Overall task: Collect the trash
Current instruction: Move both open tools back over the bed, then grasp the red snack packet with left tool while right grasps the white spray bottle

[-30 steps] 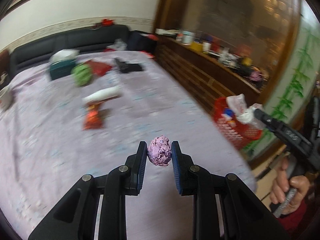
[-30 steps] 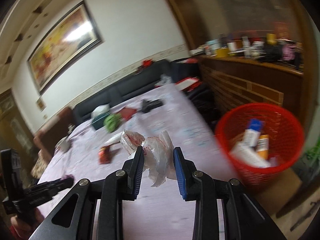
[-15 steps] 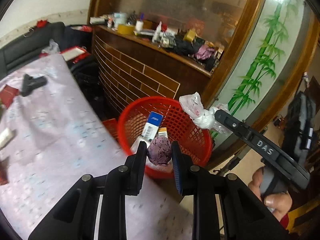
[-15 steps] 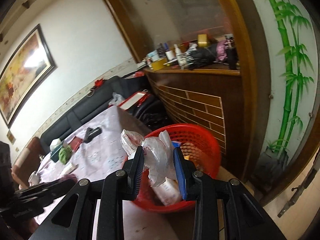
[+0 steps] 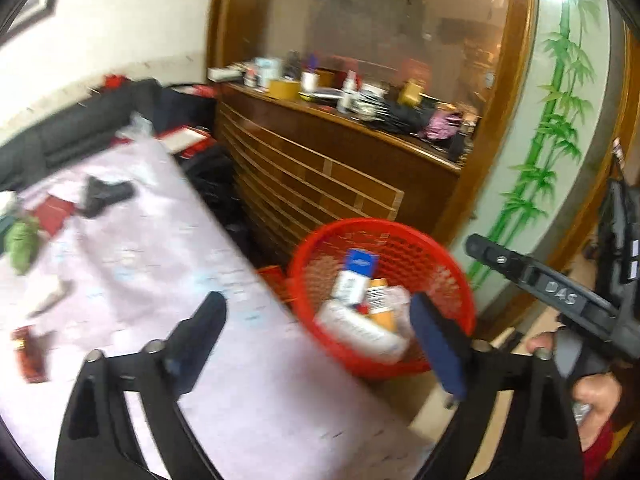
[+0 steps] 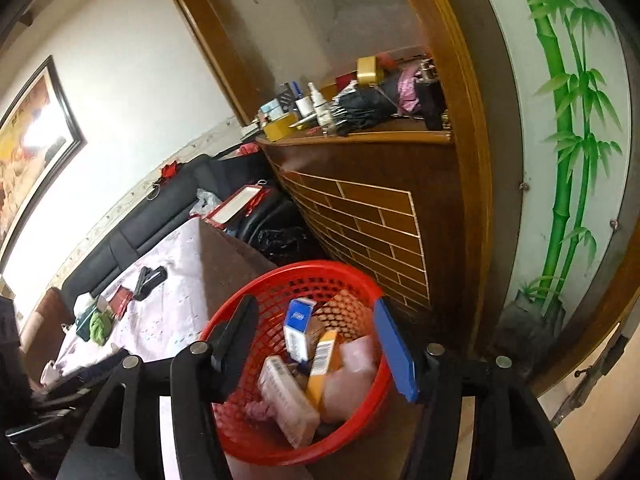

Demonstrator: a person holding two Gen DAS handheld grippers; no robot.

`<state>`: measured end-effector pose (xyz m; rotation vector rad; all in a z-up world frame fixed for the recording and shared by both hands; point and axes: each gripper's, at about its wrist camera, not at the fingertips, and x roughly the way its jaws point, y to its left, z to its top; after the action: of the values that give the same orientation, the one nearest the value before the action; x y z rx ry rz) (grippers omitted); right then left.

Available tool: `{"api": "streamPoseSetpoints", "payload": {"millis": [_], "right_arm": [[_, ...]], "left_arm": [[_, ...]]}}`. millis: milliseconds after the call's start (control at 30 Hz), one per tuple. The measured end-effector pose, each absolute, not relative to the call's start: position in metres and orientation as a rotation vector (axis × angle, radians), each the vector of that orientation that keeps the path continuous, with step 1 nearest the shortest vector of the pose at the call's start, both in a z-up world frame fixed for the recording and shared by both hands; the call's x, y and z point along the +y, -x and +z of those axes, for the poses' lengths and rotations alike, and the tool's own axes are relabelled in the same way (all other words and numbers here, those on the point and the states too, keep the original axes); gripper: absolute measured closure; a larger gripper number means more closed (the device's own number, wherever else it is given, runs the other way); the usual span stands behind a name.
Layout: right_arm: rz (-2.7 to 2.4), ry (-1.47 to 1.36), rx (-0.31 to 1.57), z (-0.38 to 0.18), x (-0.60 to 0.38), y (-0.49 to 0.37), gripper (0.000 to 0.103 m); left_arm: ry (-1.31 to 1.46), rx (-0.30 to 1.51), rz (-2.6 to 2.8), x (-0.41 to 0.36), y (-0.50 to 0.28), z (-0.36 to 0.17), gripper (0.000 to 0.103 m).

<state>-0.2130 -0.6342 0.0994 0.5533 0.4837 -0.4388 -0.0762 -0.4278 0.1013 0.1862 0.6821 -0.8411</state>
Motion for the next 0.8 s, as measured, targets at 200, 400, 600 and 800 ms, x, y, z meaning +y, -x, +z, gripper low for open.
{"api": "streamPoseSetpoints", "payload": {"millis": [200, 400, 600, 800], "right_arm": [[-0.32, -0.453, 0.477, 0.117, -0.575, 0.204, 0.039], [-0.186, -0.419, 0.507, 0.125, -0.523, 0.187, 0.039], [-0.107, -0.363, 0.546, 0.122, -0.481, 0.167, 0.039], [-0.064, -0.34, 0.589, 0.113, -0.46, 0.152, 0.039]], "left_arm": [[-0.191, 0.734, -0.714, -0.365, 0.07, 0.096, 0.009], [-0.097, 0.825, -0.535, -0.271, 0.024, 0.087, 0.009], [-0.011, 0.875, -0.266, -0.188, -0.052, 0.068, 0.01], [0.027, 0.975, -0.23, -0.183, -0.11, 0.034, 0.026]]}}
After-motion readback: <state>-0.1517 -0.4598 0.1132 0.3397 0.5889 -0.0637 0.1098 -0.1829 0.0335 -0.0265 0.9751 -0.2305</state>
